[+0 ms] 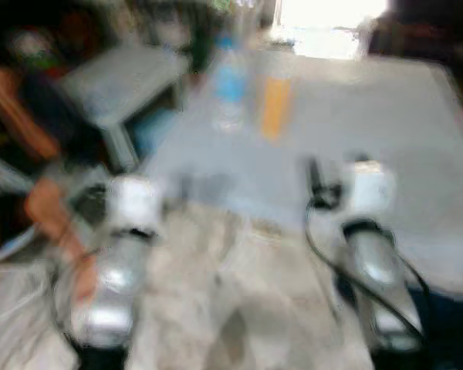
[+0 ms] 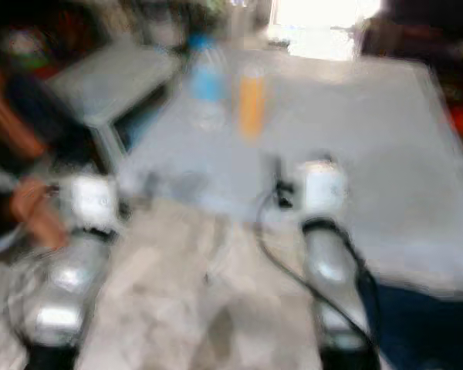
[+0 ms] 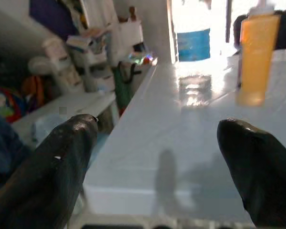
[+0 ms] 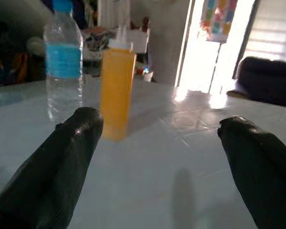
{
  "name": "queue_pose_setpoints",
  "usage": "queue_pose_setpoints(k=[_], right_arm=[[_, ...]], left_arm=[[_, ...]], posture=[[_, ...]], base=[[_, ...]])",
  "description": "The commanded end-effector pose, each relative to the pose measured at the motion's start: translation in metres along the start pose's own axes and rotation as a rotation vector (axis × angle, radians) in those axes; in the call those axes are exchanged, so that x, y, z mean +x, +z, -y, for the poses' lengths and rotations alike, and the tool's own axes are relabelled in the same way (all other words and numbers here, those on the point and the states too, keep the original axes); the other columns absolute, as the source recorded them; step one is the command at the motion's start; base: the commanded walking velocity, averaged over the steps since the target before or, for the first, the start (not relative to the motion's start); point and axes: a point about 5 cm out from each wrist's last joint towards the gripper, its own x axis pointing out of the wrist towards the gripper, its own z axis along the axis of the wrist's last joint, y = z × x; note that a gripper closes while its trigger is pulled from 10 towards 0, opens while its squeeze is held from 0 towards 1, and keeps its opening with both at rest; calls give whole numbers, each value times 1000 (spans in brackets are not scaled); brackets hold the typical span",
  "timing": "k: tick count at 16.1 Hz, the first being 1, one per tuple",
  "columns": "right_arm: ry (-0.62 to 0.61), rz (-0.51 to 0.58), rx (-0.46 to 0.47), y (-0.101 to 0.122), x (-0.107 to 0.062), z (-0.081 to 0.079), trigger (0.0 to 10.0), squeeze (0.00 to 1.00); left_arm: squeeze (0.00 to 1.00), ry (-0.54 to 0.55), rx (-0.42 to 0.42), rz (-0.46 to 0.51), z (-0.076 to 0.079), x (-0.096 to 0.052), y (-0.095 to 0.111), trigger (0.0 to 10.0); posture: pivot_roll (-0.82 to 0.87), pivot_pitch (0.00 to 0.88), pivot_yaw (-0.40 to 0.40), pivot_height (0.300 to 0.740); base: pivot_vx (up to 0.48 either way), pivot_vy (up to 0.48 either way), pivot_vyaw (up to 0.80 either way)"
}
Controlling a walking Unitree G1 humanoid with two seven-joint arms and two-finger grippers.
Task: Restocking fridge
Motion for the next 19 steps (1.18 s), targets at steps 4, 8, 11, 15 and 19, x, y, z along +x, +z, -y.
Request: queue_pose_setpoints(k=[4,8,11,15,19], right_arm=[[29,36,23,9,6,-11,10000,0],[33,33,27,8,5,-15,10000,0],[36,31,43,9,8,-17,10000,0],[47,48,39,13,21,-9,10000,0],[114,64,71,17,39,-8,10000,0]], left_arm=[[0,36,19,-16,-11,-2,0,10000],[0,56,20,-6,-16,-1,2,10000],[0,52,21,-7,-14,-2,2,10000],[0,44,25,-13,-14,-5,2,10000],[0,45,48,-23,-19,-10,4,10000]], posture=[[9,28,29,740],[12,37,24,740],[13,42,25,740],[27,61,32,740],[65,76,34,740]], base=[[464,0,0],[110,0,0],[0,0,0],[0,0,0],[0,0,0]])
